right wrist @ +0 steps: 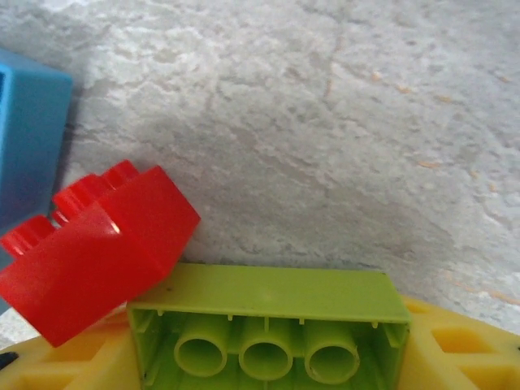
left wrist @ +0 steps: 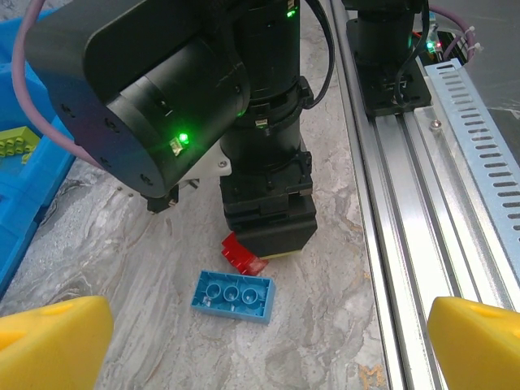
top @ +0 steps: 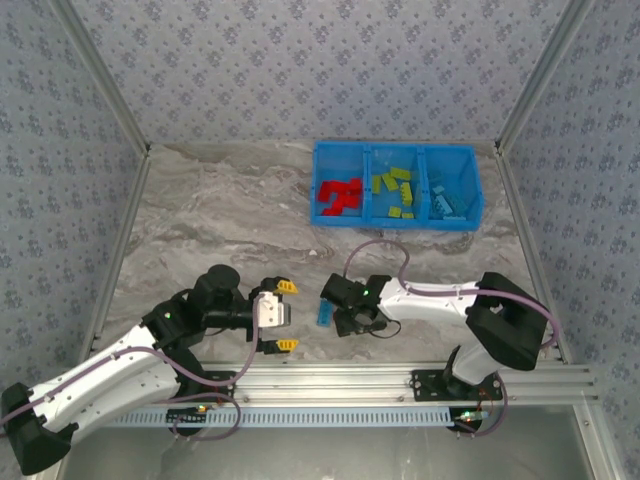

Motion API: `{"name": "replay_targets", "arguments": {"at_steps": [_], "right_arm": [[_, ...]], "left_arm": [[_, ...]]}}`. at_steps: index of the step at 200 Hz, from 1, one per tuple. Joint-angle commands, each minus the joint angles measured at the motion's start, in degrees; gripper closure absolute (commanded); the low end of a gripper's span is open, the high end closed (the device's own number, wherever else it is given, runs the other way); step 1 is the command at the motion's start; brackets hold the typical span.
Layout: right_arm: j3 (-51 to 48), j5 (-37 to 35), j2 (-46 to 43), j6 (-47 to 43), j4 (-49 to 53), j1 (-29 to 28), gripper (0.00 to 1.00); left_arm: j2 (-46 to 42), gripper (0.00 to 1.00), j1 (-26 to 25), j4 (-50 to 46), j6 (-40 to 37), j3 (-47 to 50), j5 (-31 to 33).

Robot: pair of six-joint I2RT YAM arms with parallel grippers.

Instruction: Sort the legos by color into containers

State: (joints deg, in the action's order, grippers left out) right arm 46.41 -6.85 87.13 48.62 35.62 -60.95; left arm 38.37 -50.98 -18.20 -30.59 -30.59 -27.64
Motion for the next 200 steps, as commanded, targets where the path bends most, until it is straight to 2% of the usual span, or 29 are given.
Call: {"name": "replay_targets", "arguments": {"at_steps": [1, 20, 38, 52, 70, 91, 124, 147, 170, 184, 200], "right_arm": [[-0.43, -6.43, -4.83, 4.28, 7.08, -0.25, 0.47], [0.45, -10.36, -11.23, 5.82, 11.62, 1.23, 0.48], [2.09, -13.35, -17.33, 3.44, 13.13, 5.49, 0.49], [4.0, -14.68, -20.29, -2.07, 11.17, 11.31, 0.49], [8.11, -12.12, -20.09, -9.98, 6.3, 22.83, 0.49], [14.63, -8.66, -14.33, -16.86, 0.1, 33.5, 0.49], [28.74, -5.37, 2.21, -20.35, -4.84, 42.23, 0.45], [35.5, -3.51, 10.98, -20.3, -7.49, 44.76, 0.4], [44.49, -2.13, 18.8, -20.54, -3.49, 45.65, 0.3], [46.61, -2.61, 19.87, -20.85, -2.72, 45.65, 0.24], [46.77, -2.82, 18.78, -21.0, -2.85, 45.8, 0.19]], "left_arm": [[-0.14, 0.01, 0.33, -0.32, -1.07, -0.89, -0.38], [-0.14, 0.01, 0.27, -0.08, -1.03, -0.96, -0.16], [-0.24, 0.01, 0.34, 0.02, -1.0, -1.09, 1.25], [-0.46, 0.01, 0.29, 0.19, -0.9, -1.27, 2.99], [-0.83, 0.01, 0.58, 0.57, -0.86, -1.14, 5.96], [-1.6, 0.01, 0.54, 0.79, -0.57, -0.84, 7.94], [-2.09, 0.01, 0.53, 0.17, -0.73, -0.74, 9.79], [-2.74, 0.01, 0.57, -0.96, -1.13, -1.05, 12.35], [-4.54, 0.01, 0.61, 0.29, -0.53, -0.14, 13.95], [-4.97, 0.01, 0.61, 0.98, 1.31, 0.05, 15.2], [-4.1, 0.01, 0.62, 3.25, 7.27, -0.45, 18.16]]}}
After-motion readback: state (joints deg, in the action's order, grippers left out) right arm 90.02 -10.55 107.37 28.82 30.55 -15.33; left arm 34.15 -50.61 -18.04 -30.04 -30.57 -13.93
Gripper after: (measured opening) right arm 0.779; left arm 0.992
